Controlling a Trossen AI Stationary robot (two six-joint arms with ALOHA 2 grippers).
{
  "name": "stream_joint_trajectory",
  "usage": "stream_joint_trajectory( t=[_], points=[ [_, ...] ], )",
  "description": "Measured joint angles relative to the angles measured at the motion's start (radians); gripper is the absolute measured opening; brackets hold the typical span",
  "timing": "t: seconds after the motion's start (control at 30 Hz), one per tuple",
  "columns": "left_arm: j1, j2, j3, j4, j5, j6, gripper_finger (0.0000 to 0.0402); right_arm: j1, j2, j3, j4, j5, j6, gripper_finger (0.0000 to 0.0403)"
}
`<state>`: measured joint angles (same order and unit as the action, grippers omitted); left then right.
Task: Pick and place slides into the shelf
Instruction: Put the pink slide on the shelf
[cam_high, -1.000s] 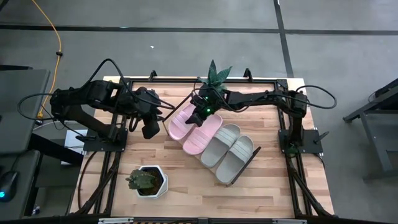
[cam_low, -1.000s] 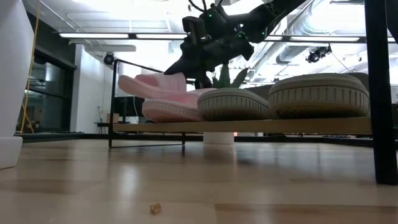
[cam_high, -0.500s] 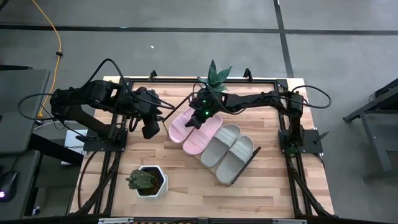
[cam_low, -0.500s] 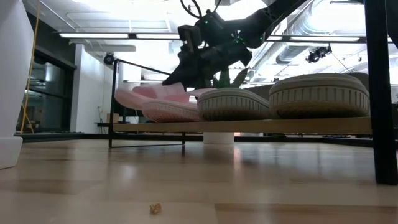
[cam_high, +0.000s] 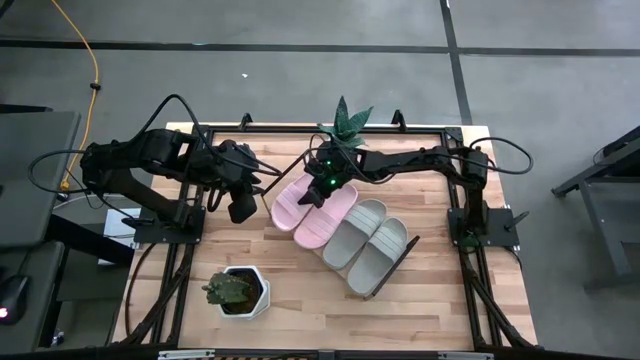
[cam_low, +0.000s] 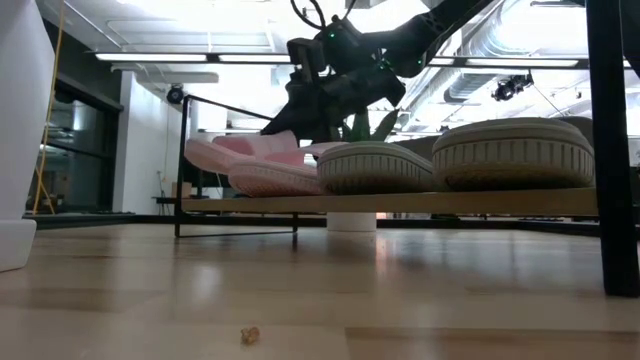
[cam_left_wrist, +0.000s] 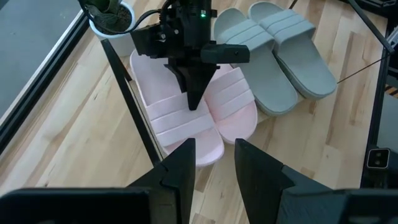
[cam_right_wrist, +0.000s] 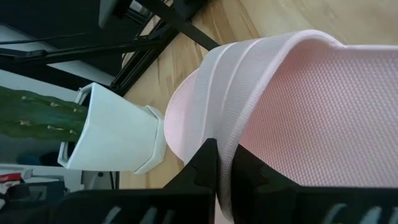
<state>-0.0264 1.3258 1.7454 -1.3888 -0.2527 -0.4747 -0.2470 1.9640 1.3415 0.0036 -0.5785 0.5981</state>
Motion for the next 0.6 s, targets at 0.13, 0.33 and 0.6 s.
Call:
stream_joint_trajectory(
  t=[0.13, 0.33, 0.6],
  points=[
    [0.0, 0.0, 0.0, 0.0, 0.0, 0.0, 0.0101, 0.0, 0.0, 0.0, 0.0, 0.014, -0.002, 0.0006],
    [0.0, 0.0, 0.0, -0.001, 0.0, -0.001, 0.0101, 0.0, 0.0, 0.0, -0.002, 0.02, -0.003, 0.0006],
    [0.0, 0.0, 0.0, -0.001, 0.0, -0.001, 0.0101, 0.004, 0.0, 0.0, -0.005, 0.019, -0.003, 0.0007]
  ],
)
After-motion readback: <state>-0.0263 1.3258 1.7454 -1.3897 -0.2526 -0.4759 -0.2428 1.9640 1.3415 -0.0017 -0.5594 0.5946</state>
